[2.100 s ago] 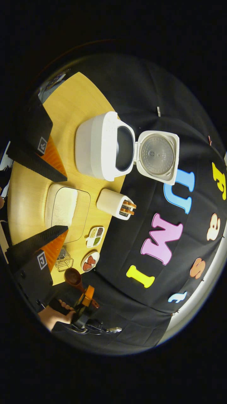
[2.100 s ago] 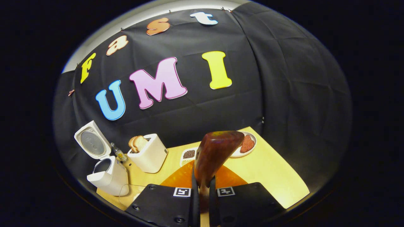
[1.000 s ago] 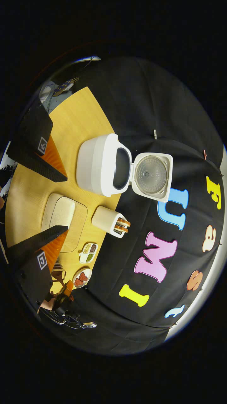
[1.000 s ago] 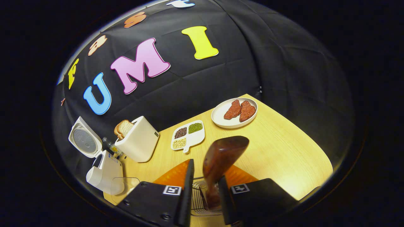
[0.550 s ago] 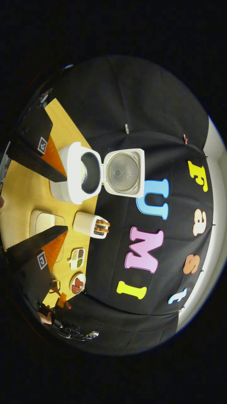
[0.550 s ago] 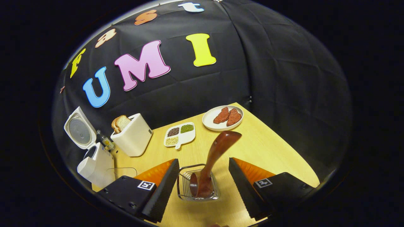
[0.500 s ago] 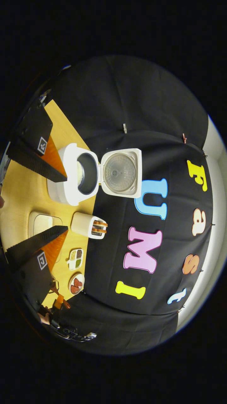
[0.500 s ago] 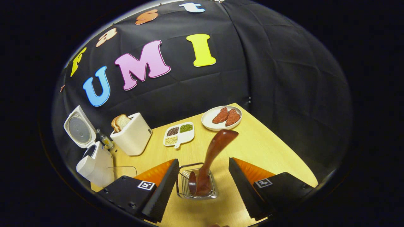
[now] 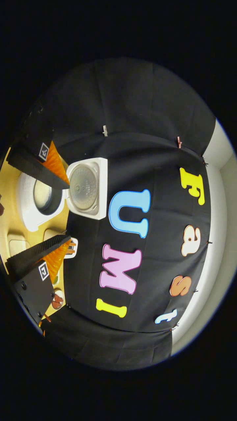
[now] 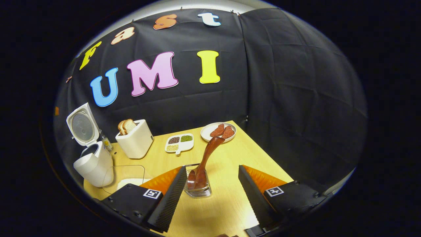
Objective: Close the left gripper, press the button to open the rice cooker; take a wooden spoon from the chopstick holder with the right hand, scoop a spoonful of rice and pour it into the rice cooker, then put the wooden spoon back into the chopstick holder.
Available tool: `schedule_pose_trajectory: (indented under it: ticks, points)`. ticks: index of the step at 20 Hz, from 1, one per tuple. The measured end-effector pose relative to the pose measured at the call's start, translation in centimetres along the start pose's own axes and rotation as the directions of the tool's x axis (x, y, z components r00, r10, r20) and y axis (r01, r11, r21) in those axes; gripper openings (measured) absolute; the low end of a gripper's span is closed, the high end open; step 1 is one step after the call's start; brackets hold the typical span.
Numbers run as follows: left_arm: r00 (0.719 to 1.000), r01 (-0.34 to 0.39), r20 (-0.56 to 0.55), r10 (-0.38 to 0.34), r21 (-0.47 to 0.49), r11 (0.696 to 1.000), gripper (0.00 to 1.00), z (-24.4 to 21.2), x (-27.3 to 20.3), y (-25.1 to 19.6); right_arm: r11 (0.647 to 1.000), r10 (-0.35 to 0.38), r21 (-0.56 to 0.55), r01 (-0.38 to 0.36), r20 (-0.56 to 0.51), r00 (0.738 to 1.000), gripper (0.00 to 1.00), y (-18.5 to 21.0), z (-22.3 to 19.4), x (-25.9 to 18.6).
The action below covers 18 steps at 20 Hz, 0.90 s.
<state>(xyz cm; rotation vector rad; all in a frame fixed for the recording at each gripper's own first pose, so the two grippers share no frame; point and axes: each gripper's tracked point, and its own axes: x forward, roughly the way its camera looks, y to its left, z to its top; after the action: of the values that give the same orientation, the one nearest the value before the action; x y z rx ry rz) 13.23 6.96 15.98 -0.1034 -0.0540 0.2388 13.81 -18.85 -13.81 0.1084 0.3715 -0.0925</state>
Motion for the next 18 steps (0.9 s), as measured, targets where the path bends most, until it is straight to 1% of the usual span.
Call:
schedule_pose_trajectory:
  ticks: [2,4,5,6,8,11,12,15,18]
  points:
    - [1.000,-0.012,-0.008,0.012,-0.016,1.000,0.95,1.8,2.3,1.4,0.999,-0.012,0.030,0.012,0.012,1.000,0.99,0.1,0.3,-1.4]
    - [0.999,-0.038,0.004,0.038,-0.024,0.999,0.96,3.5,4.6,3.0,0.999,-0.016,0.033,0.015,0.018,1.000,0.99,0.5,0.1,-2.8]
    - [0.998,-0.051,0.024,0.052,-0.022,0.998,0.94,4.5,5.7,3.7,1.000,-0.012,0.023,0.011,0.016,1.000,0.99,0.8,-0.1,-3.4]
    - [0.997,-0.053,0.047,0.053,-0.009,0.999,0.95,5.4,7.0,4.3,1.000,-0.006,0.012,0.006,0.016,1.000,0.99,1.3,-0.2,-3.9]
    - [0.995,-0.081,0.057,0.079,0.031,0.996,0.94,6.3,9.6,5.6,1.000,0.020,-0.001,-0.020,0.014,1.000,0.99,2.6,-0.5,-4.8]
    - [0.996,-0.069,0.064,0.068,0.015,0.998,0.94,7.9,13.6,5.9,0.998,0.052,-0.039,-0.051,0.016,0.999,0.99,4.1,-0.6,-5.9]
    - [0.995,-0.076,0.059,0.075,0.016,0.997,0.94,8.2,14.8,6.1,0.997,0.059,-0.044,-0.058,0.022,0.998,0.99,4.5,-0.4,-6.3]
    - [0.996,-0.069,0.050,0.067,0.033,0.997,0.94,9.1,18.2,6.0,0.997,0.082,0.015,-0.082,0.025,0.996,0.99,5.8,0.6,-7.0]
    - [0.995,-0.101,0.030,0.098,0.099,0.990,0.94,8.7,21.7,6.6,0.993,0.094,0.062,-0.096,0.038,0.995,0.99,6.6,1.4,-7.0]
